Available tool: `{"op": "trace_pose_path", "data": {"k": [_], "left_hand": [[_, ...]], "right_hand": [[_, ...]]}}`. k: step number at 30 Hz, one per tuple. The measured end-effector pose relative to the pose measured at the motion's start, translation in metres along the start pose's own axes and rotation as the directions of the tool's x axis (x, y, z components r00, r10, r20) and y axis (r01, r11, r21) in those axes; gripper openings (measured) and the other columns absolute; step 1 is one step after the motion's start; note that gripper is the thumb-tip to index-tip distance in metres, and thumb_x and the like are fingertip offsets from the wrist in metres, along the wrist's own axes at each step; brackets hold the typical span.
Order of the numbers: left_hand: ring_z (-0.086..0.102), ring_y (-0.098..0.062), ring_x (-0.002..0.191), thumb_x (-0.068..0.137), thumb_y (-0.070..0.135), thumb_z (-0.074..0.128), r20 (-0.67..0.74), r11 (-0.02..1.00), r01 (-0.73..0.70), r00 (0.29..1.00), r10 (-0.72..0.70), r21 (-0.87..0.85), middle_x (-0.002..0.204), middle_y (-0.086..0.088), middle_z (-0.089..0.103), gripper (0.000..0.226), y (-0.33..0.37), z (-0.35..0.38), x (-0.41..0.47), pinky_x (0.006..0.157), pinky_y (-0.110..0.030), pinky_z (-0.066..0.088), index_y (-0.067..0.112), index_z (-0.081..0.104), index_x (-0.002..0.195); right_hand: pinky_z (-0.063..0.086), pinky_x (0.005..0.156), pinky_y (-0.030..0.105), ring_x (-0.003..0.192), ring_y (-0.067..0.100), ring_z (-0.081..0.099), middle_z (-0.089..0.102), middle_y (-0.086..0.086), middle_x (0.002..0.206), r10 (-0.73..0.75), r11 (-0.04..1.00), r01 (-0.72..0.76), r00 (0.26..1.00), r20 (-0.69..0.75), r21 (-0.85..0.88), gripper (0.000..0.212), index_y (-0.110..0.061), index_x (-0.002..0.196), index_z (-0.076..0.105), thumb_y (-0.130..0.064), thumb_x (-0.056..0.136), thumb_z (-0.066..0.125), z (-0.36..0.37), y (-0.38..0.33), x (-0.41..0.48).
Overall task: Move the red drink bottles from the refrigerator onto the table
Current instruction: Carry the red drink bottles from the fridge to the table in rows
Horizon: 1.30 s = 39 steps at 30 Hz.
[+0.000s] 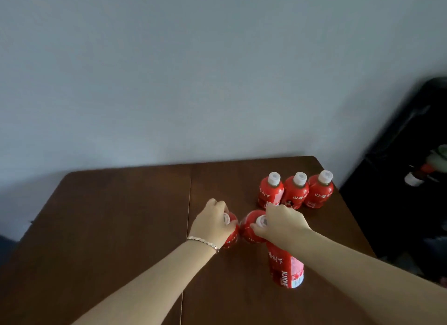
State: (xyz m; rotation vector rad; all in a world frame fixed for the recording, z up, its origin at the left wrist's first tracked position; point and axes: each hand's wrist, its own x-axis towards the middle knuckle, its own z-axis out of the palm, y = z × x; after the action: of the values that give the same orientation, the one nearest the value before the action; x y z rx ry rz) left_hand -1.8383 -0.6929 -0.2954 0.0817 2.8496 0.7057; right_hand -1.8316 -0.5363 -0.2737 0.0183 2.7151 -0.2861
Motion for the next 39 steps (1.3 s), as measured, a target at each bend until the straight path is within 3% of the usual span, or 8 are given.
{"op": "trace_pose_path", "data": {"k": [6,11,21,24,29,34,37,39], "left_hand": [[0.059,-0.022,0.089,0.086,0.03,0.062,-0.046,0.998,0.054,0.997,-0.055,-0.034,0.105,-0.002,0.049,0.021,-0.021,0.009,0.083,0.077,-0.031,0.05,0.012,0.058,0.096],[0.058,-0.024,0.09,0.086,0.031,0.062,-0.083,0.999,-0.012,0.997,0.009,-0.044,0.105,-0.004,0.049,0.024,-0.031,0.023,0.112,0.074,-0.031,0.047,0.009,0.06,0.096],[0.056,-0.019,0.092,0.081,0.026,0.07,-0.123,0.983,-0.139,0.985,0.124,-0.123,0.101,-0.003,0.052,0.024,-0.034,0.03,0.126,0.076,-0.027,0.045,0.008,0.063,0.095],[0.053,-0.015,0.094,0.081,0.027,0.07,-0.117,0.976,-0.139,0.986,0.121,-0.166,0.098,0.004,0.047,0.025,-0.035,0.028,0.128,0.078,-0.022,0.041,0.011,0.062,0.098],[0.051,-0.011,0.092,0.08,0.025,0.07,-0.05,0.964,-0.117,0.993,0.108,-0.239,0.099,0.004,0.048,0.028,-0.041,0.022,0.126,0.08,-0.02,0.037,0.015,0.059,0.104],[0.052,-0.013,0.104,0.086,0.021,0.064,0.033,0.916,0.006,0.999,0.008,-0.402,0.109,0.007,0.049,0.033,-0.059,0.016,0.109,0.093,-0.028,0.042,0.021,0.057,0.117],[0.052,-0.004,0.096,0.095,0.021,0.05,0.109,0.833,0.064,0.994,-0.004,-0.549,0.1,0.014,0.051,0.025,-0.058,0.013,0.097,0.087,-0.02,0.042,0.02,0.057,0.119],[0.051,-0.006,0.098,0.098,0.029,0.041,0.175,0.778,0.147,0.983,-0.048,-0.611,0.102,0.012,0.054,0.021,-0.055,0.012,0.098,0.092,-0.027,0.043,0.026,0.057,0.112]], "right_hand": [[0.052,0.067,0.031,0.087,0.023,0.065,0.053,0.003,0.081,-0.017,0.999,0.014,0.997,-0.077,-0.03,0.042,-0.007,0.106,0.054,-0.047,0.092,0.049,-0.004,-0.022,0.091],[0.041,0.065,0.031,0.099,0.029,0.063,0.065,0.009,0.106,-0.001,1.0,-0.001,0.993,-0.12,-0.018,0.038,-0.006,0.106,0.054,-0.042,0.093,0.051,0.002,-0.025,0.13],[0.035,0.06,0.026,0.101,0.03,0.062,0.065,0.009,0.107,0.021,0.994,-0.029,0.997,-0.075,-0.106,0.023,-0.009,0.104,0.062,-0.026,0.091,0.053,-0.008,-0.019,0.139],[0.034,0.06,0.026,0.101,0.029,0.063,0.066,0.009,0.108,0.019,0.994,-0.031,0.994,-0.11,-0.107,0.027,-0.009,0.105,0.06,-0.031,0.093,0.052,-0.006,-0.018,0.135],[0.043,0.064,0.031,0.1,0.028,0.062,0.063,0.009,0.108,0.022,0.999,-0.025,0.988,-0.156,-0.02,0.063,-0.01,0.134,0.032,-0.046,0.089,0.057,0.003,-0.014,0.11],[0.04,0.064,0.031,0.094,0.027,0.06,0.063,0.009,0.098,-0.027,0.981,0.072,0.971,-0.238,0.181,0.055,-0.014,0.136,0.026,-0.027,0.091,0.054,0.026,-0.021,0.082],[0.039,0.065,0.031,0.096,0.029,0.059,0.063,0.01,0.098,-0.035,0.943,0.099,0.979,-0.2,0.316,0.04,-0.013,0.124,0.034,-0.021,0.09,0.054,0.041,-0.038,0.082],[0.04,0.069,0.031,0.103,0.03,0.056,0.061,0.012,0.104,-0.035,0.919,0.093,0.987,-0.155,0.383,0.039,-0.011,0.122,0.037,-0.021,0.089,0.056,0.05,-0.05,0.084]]}}
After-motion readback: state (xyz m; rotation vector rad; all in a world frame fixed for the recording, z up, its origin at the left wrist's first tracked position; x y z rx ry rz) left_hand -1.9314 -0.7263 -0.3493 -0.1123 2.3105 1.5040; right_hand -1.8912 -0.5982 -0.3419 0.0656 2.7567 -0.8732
